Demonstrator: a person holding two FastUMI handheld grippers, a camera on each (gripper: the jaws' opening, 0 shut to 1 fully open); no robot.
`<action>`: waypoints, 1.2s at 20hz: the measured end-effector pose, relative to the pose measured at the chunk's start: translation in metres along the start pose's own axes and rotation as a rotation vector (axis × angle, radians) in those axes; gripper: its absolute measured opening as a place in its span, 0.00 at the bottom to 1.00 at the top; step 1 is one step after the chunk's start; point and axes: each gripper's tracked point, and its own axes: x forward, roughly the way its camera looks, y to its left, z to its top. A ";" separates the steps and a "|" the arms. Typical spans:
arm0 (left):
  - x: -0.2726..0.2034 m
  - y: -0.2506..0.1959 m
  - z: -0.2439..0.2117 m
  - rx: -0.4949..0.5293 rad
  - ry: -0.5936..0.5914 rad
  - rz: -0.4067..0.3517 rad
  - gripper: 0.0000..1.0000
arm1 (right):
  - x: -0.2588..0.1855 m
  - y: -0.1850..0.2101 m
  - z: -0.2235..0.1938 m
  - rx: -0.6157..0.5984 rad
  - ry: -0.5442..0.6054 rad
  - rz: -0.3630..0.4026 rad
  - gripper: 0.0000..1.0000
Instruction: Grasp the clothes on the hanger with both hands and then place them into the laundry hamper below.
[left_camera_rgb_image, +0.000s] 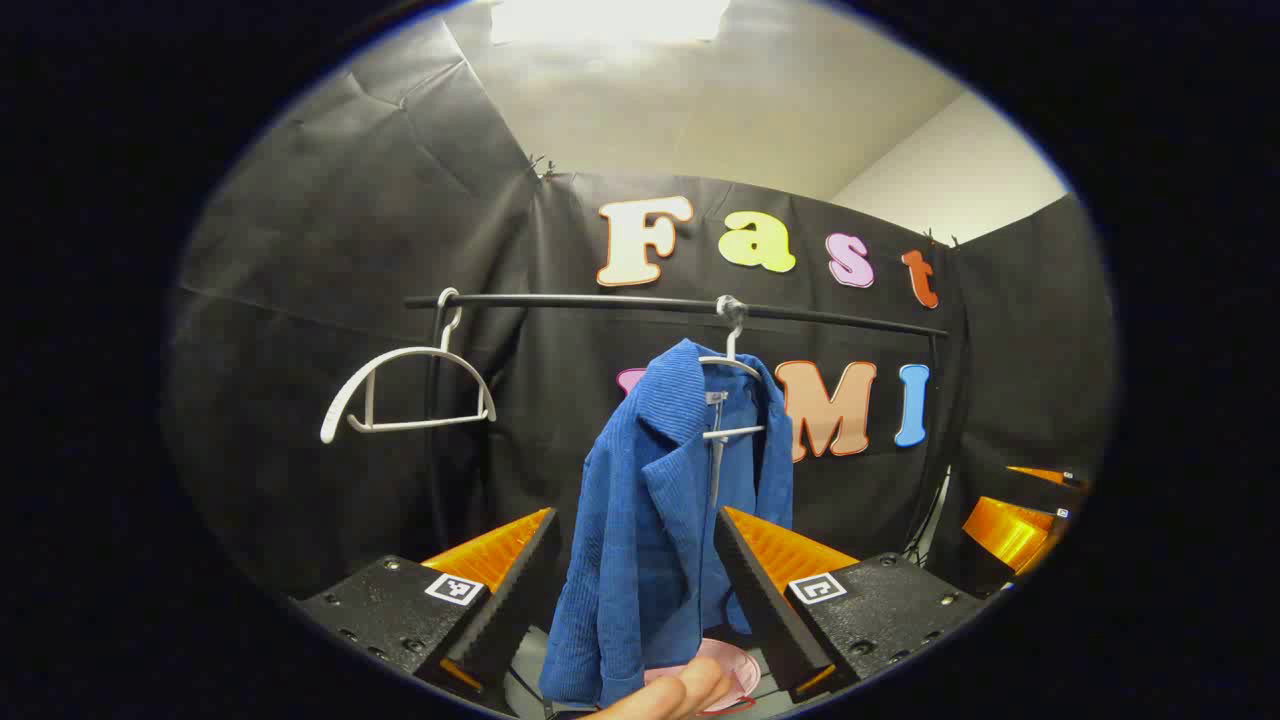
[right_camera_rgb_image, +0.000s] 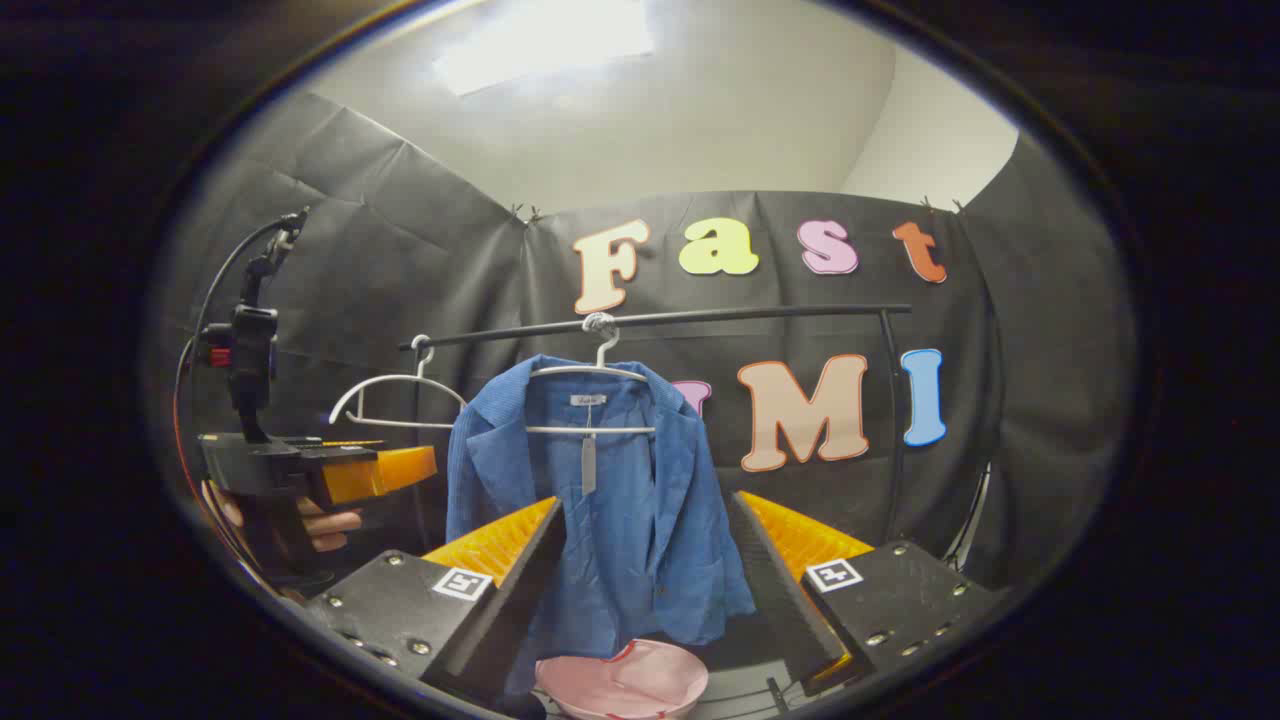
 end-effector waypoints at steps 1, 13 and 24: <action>0.005 0.004 -0.001 -0.003 0.005 0.011 0.92 | 0.006 0.000 -0.001 0.002 -0.002 0.003 0.98; 0.044 -0.008 -0.023 0.025 0.074 0.009 0.92 | 0.065 -0.015 -0.003 0.069 -0.005 0.013 1.00; 0.086 -0.063 -0.058 -0.004 0.130 0.000 0.92 | 0.108 -0.049 -0.048 0.006 0.090 -0.091 1.00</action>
